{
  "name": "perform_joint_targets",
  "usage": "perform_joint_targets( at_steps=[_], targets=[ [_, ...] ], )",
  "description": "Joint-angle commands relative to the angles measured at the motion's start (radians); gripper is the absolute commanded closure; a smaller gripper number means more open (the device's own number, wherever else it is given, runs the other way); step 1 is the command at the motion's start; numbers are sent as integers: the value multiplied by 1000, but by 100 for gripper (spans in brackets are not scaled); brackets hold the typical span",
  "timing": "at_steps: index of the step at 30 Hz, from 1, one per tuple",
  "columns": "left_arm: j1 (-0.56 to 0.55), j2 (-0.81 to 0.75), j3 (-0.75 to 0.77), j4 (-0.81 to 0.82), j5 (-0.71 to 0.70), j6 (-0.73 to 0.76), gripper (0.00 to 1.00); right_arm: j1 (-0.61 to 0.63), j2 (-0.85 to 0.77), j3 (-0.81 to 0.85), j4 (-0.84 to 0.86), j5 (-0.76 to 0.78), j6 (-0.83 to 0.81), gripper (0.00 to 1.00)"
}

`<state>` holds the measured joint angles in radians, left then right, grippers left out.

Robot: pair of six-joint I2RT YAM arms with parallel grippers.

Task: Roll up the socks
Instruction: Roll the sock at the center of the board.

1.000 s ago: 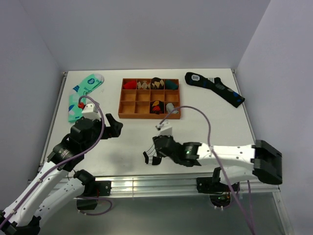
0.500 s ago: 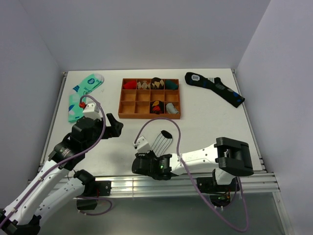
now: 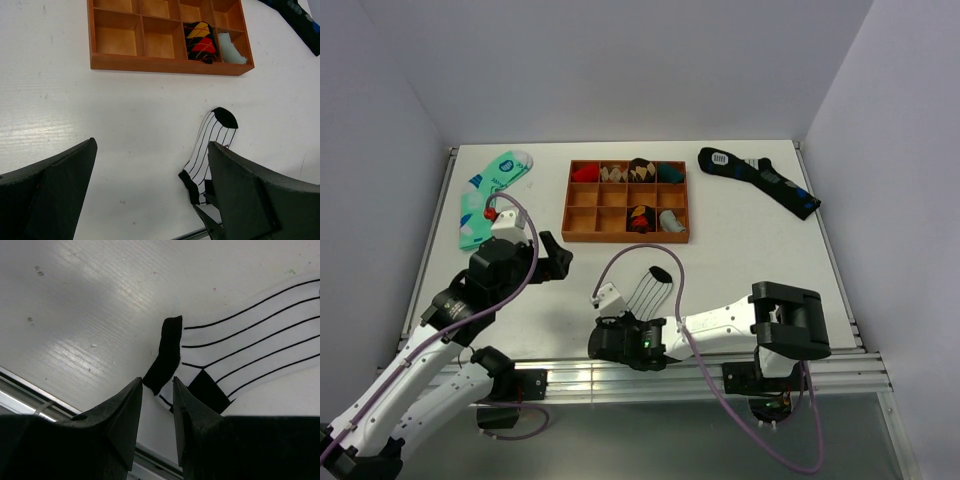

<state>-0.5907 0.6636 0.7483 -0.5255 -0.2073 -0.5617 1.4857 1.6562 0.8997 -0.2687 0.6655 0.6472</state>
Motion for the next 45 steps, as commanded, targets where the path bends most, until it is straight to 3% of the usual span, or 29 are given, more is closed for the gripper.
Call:
perform_joint_targets(
  at_steps=[1,23,36,45],
  targets=[
    [-3,1,43,10,6,13,0,8,17,10,31,39,25,61],
    [-3,18,42,10,11,13,1,-1,94,-7,62,74,55,60],
    [-3,39,42,12,19,13,1,-16,59,-116,112,57,130,60],
    [-6,71,43,15,32,11,1,-21,17,-211,140,54,206,70]
  ],
)
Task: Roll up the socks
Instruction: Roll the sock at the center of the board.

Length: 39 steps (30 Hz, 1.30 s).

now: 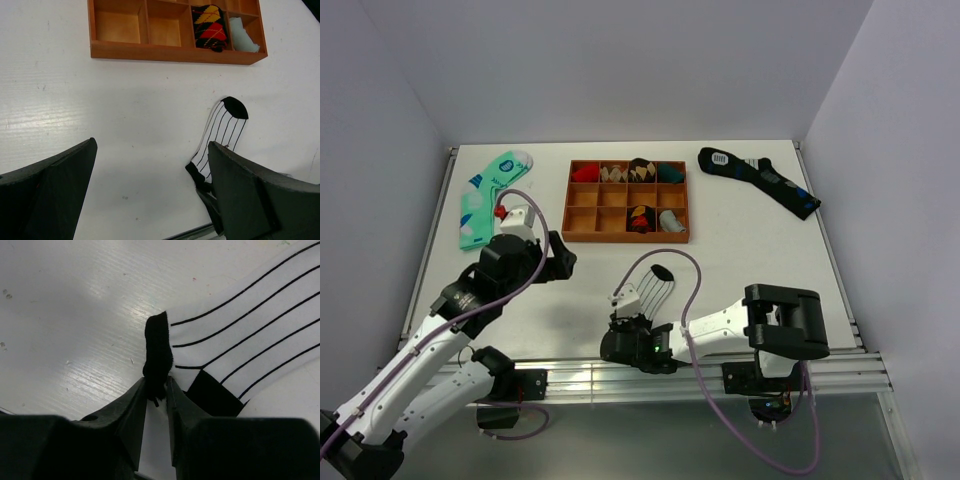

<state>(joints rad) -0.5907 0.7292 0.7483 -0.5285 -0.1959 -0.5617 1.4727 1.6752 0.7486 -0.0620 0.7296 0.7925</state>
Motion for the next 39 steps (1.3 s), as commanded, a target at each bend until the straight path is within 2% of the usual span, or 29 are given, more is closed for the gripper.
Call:
perform_joint_targets(
  at_steps=[1,6,10,12,17,19,24,31,35,39],
  targets=[
    [-6,18,46,16,24,11,0,-8,-18,-71,-58,-15,65,73],
    [-4,76,82,-5,7,-47,0,-8,-92,-159,2,-36,73,78],
    [-6,108,7,129,110,-141,6,-8,-163,-216,57,-56,65,79],
    [-26,124,-36,203,90,-184,8,-8,-212,-258,126,-85,42,80],
    [-138,225,-111,344,30,-219,9,-8,-299,-348,250,-150,2,81],
    [-216,283,-130,387,-17,-240,10,-9,-336,-370,289,-171,5,81],
    [-325,349,-202,493,-54,-277,19,-38,-417,-445,347,-243,36,82],
    [-382,363,-323,728,-34,-218,27,-149,-647,-569,407,-484,45,83],
    [-385,401,-328,837,10,-172,29,-170,-721,-562,349,-512,24,83],
    [-385,539,-267,854,50,-144,30,-172,-718,-549,295,-516,25,83]
  ],
)
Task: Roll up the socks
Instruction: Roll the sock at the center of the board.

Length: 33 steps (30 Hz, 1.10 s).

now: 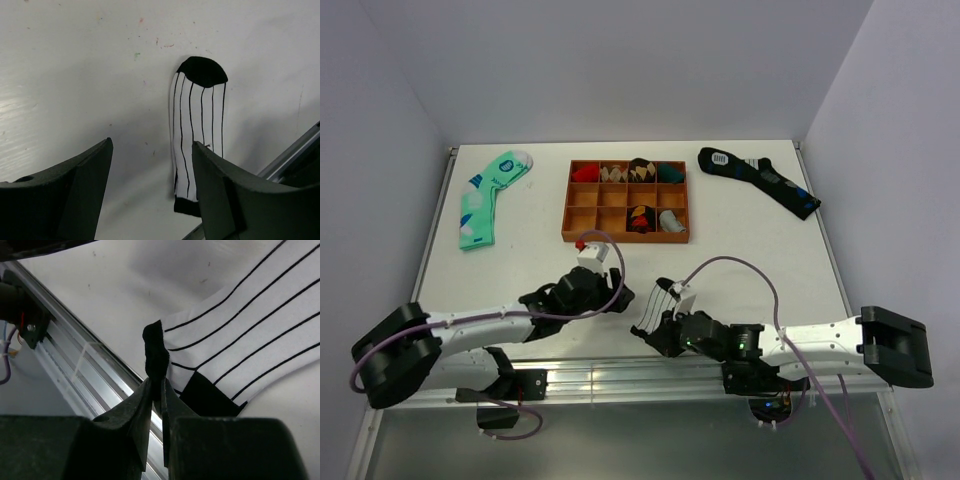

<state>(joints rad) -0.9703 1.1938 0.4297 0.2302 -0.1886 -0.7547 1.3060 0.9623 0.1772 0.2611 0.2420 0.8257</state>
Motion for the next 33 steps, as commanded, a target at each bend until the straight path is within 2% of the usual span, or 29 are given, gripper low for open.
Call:
perform_joint_targets(
  at_steps=[1,5,11,21,28,33],
  targets=[
    [-5,98,76,95,47,52,29,-4,-2,22,-34,-27,-5,83],
    [-5,200,126,72,84,72,30,-4,18,28,-60,-32,9,85],
    [-4,277,139,152,161,101,26,-4,46,45,-111,-21,33,86],
    [-4,450,294,127,152,155,24,-4,7,44,-155,-15,53,87],
    [10,549,395,63,114,173,30,-4,3,38,-155,-23,56,88],
    [22,590,420,57,120,175,39,-5,-2,35,-154,-21,55,89]
  ],
)
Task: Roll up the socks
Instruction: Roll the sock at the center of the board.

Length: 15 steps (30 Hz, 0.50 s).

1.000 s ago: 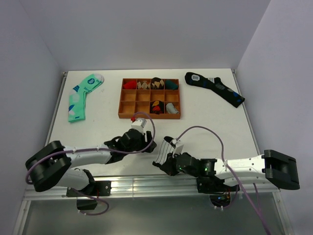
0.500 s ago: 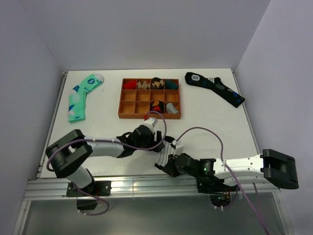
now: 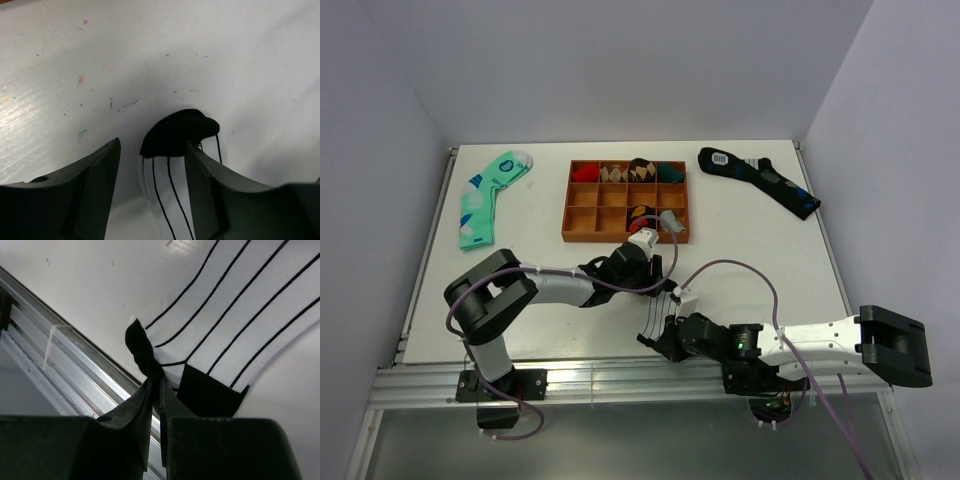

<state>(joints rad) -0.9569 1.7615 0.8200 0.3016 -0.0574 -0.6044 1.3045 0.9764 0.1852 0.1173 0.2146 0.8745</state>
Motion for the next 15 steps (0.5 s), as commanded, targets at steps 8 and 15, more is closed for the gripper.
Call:
perform_joint_targets(
  at_steps=[8,15],
  targets=[
    [21,59,11,1,4,18,59,-2,-12,26,-1,2,3,89],
    [44,70,-5,24,16,-12,100,-2,-5,30,-4,5,3,90]
  ],
)
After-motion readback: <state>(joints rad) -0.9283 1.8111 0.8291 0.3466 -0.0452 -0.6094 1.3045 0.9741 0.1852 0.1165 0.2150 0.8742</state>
